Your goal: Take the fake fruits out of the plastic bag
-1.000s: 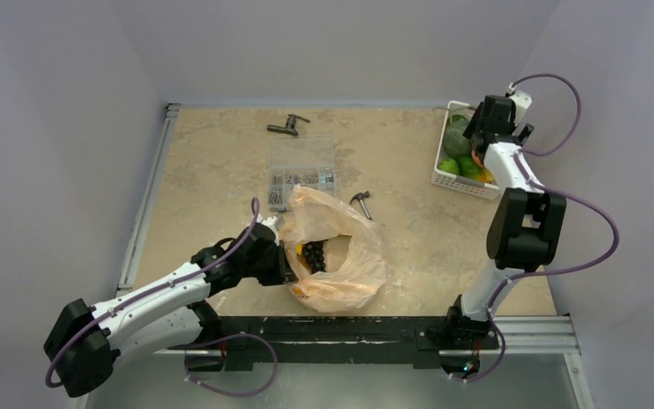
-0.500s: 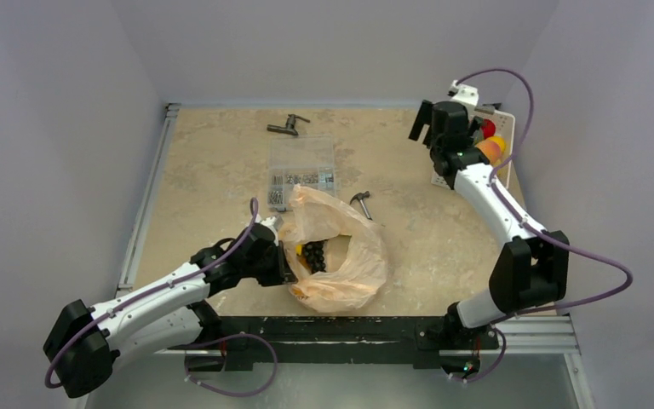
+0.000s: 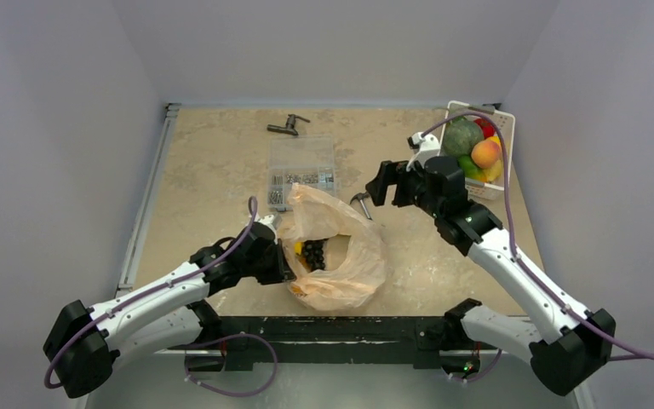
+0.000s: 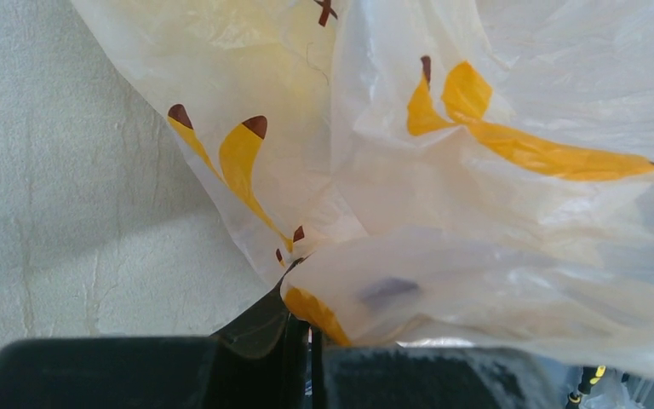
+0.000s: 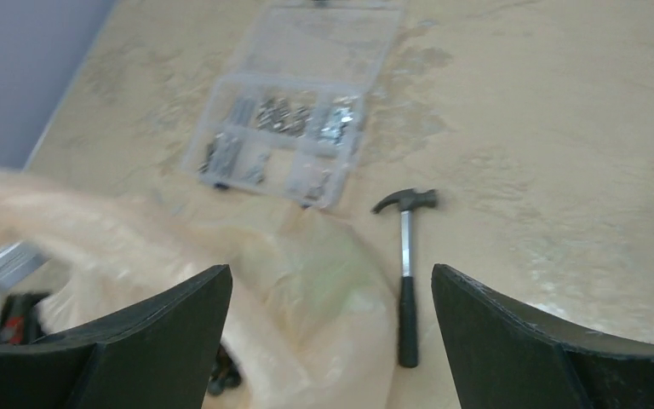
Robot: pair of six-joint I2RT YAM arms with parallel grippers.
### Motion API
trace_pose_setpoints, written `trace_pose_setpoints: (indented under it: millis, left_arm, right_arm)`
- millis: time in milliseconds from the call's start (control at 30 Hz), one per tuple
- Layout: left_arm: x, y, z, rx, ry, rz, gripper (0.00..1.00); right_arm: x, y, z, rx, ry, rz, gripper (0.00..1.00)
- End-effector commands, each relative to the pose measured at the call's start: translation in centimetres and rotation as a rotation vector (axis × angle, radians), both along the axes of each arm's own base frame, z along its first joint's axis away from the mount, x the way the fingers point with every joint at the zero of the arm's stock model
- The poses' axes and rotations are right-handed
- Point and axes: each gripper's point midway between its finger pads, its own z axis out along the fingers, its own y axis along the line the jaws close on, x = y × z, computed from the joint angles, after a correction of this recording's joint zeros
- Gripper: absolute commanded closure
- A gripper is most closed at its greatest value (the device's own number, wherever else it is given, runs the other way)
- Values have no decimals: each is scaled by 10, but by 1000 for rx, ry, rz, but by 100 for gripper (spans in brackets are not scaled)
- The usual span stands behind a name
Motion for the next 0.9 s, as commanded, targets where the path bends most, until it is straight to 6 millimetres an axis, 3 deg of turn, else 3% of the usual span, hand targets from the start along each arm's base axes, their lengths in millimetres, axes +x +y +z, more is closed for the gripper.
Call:
trace_pose_setpoints:
  millis: [0,167,233,300,400,500,700,867]
  left_arm:
    - [12,-3,16,-17,-60,27,100]
    - [15,3,10,-7,-70,71,100]
    - [15,3,8,-2,-62,73,100]
    - [15,3,5,4,-57,72,100]
    - [13,4,2,16,-44,71,100]
    - [11,5,1,13,-36,72,100]
    - [10,3,2,1,-32,71,100]
    - [11,0,4,-10,-30,67,100]
  right_arm:
    - [-67,58,-3,78,40,335,14]
    - [-135,118,7,180,-10,586,18]
    - [-153,140,-2,206,7,640,20]
    - [-163,162,-26,183,51,666,28]
    - [-157,180,-52,107,93,565,37]
    - [-140,186,-69,101,130,433,57]
    - [-131,205,-90,190,173,363,57]
    - [-120,213,-102,131,140,312,55]
